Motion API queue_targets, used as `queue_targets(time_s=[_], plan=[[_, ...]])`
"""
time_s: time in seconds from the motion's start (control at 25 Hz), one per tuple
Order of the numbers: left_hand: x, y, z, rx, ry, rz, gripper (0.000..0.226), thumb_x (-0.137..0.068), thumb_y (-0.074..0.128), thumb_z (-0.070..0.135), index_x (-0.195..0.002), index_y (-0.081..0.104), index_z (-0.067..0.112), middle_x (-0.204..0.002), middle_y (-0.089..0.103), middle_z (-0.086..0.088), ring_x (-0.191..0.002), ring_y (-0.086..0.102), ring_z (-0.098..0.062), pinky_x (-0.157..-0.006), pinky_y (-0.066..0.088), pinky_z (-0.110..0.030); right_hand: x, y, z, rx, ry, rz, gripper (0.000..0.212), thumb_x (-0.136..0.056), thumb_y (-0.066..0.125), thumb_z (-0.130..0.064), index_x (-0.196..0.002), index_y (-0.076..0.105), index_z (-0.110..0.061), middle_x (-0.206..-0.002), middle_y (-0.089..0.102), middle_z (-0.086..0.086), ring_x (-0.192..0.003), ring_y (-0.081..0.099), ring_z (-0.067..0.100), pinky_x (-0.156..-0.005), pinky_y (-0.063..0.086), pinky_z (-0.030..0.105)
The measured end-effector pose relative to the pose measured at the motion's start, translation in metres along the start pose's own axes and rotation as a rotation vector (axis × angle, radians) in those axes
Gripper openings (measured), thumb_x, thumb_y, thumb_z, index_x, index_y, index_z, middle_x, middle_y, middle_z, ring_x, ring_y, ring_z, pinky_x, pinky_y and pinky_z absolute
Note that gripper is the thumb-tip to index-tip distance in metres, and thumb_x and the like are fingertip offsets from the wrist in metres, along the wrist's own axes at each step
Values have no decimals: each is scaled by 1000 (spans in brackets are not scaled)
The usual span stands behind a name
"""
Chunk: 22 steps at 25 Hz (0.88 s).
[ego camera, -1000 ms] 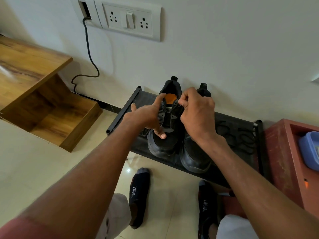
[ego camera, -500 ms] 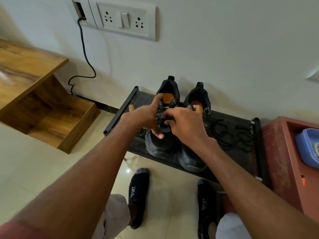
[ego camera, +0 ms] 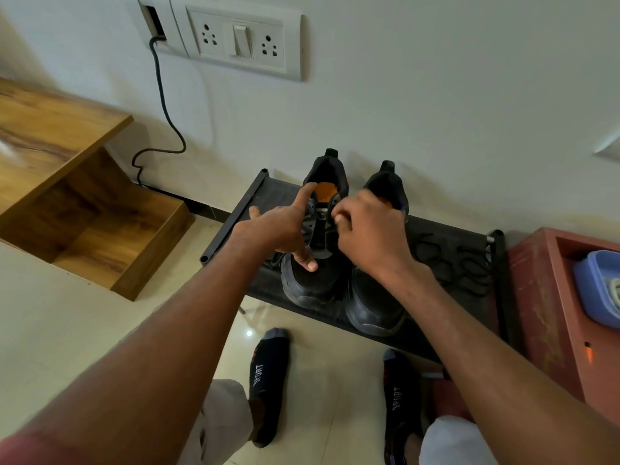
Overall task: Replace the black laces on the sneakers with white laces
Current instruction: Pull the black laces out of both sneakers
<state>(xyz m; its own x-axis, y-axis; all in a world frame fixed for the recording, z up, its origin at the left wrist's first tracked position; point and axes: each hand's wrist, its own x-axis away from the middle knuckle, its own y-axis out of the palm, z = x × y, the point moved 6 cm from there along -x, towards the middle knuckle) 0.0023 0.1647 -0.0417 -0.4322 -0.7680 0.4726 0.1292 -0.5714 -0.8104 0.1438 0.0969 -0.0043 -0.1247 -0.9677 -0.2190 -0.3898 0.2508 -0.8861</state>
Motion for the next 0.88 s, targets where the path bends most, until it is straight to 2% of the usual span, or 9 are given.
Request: queue_targets(time_s=[0.08, 0.24, 0.44, 0.52, 0.56, 0.64, 0.72, 0.8, 0.88], plan=[[-1, 1, 0, 0, 0, -3, 158, -61, 98, 44, -155, -30, 44, -153, 55, -11, -149, 39, -39, -120, 3, -74, 8, 14, 0, 69, 7, -89, 17, -98, 69, -41, -109, 67, -29, -104, 63, -11, -98, 61, 12, -104, 37, 51], [0, 1, 1, 2, -5, -1, 158, -62, 98, 44, -155, -29, 43, -152, 54, -12, -149, 37, -40, -120, 1, -74, 9, 14, -6, 147, 56, -49, 9, -95, 73, -24, -102, 69, -27, -99, 65, -7, -100, 62, 19, -102, 34, 49], [1, 1, -1, 20, -1, 0, 157, -61, 98, 43, -156, -28, 43, -152, 54, -14, -149, 38, -42, -119, 0, -75, 8, 14, 1, 146, 48, -115, 2, -92, 71, -24, -93, 70, -24, -107, 56, -2, -102, 57, 21, -99, 43, 51], [1, 1, 0, 16, -2, -3, 158, -61, 98, 44, -155, -28, 43, -153, 53, -13, -149, 37, -42, -119, 2, -75, 7, 11, -1, 166, 11, -41, 8, -89, 68, -28, -88, 67, -20, -111, 50, 0, -103, 51, 21, -93, 47, 52], [1, 1, 0, 14, 0, -4, 158, -61, 97, 45, -155, -29, 43, -154, 53, -13, -149, 37, -41, -120, 5, -74, 5, 3, -5, 146, -10, 56, 11, -89, 67, -30, -85, 64, -19, -109, 49, 0, -101, 49, 21, -88, 48, 50], [1, 0, 0, 18, 3, -6, 158, -61, 97, 46, -155, -29, 44, -156, 51, -12, -150, 37, -41, -120, 7, -74, 3, -24, -8, -41, 23, 369, 14, -88, 64, -28, -81, 61, -16, -104, 53, 1, -94, 51, 19, -76, 46, 42], [-1, 1, -2, 34, -4, -11, 157, -61, 97, 45, -154, -29, 46, -157, 49, -13, -150, 34, -43, -119, 1, -76, 2, -40, 6, -429, 150, 613, 13, -87, 59, -25, -82, 59, -13, -97, 60, 3, -85, 56, 20, -70, 49, 43], [-4, 2, -6, 44, -19, -12, 158, -59, 98, 45, -152, -30, 50, -156, 50, -14, -151, 31, -48, -117, -2, -78, -3, -32, 15, -807, 280, 546, 12, -87, 57, -21, -87, 58, -9, -91, 68, 7, -76, 61, 19, -71, 55, 41], [-7, 4, -8, 40, -27, -15, 159, -56, 99, 47, -150, -30, 53, -155, 50, -16, -151, 28, -51, -117, 0, -79, -7, -20, 16, -982, 311, 365, 6, -92, 53, -10, -96, 53, -5, -81, 70, 14, -67, 63, 17, -68, 56, 35]])
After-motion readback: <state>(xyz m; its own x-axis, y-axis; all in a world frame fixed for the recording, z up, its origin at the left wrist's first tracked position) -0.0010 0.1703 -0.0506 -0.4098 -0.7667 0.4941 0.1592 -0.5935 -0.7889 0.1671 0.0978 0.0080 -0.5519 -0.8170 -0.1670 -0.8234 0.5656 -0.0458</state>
